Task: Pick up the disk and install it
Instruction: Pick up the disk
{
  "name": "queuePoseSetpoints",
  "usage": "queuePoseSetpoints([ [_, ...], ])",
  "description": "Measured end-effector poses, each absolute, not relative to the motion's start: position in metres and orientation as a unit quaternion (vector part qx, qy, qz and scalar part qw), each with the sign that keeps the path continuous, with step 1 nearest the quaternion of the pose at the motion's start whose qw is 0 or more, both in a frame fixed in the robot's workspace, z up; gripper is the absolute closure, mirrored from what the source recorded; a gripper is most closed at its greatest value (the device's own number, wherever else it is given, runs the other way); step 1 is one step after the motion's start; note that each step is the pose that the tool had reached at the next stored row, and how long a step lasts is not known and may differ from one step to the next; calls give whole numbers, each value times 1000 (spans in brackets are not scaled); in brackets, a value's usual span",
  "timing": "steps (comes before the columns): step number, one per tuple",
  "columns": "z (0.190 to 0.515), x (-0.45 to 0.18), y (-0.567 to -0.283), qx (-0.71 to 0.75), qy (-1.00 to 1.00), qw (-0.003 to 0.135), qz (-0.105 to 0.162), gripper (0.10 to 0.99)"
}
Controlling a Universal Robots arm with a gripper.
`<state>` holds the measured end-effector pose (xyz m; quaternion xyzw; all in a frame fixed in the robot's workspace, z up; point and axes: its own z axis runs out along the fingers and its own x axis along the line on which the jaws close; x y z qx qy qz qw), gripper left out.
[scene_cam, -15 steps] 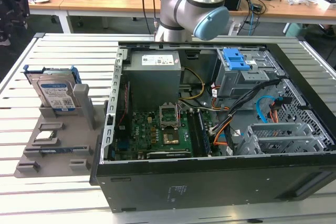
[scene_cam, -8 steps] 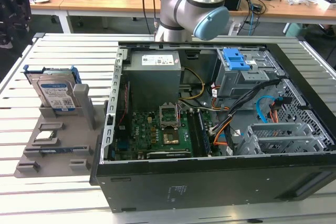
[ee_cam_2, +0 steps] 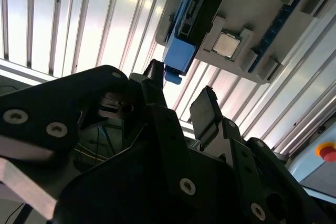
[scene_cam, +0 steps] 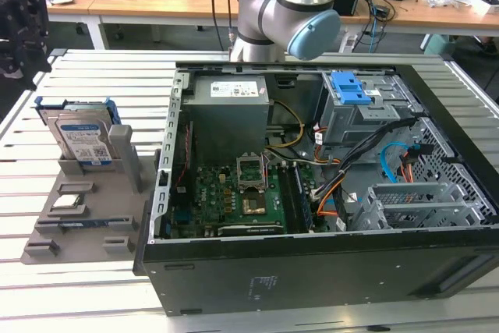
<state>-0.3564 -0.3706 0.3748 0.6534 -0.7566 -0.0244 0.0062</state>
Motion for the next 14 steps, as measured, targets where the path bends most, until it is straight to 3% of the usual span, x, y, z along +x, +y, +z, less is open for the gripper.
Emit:
queuePoseSetpoints([
  [14, 354, -355, -371, 653, -757, 6, -24, 604],
])
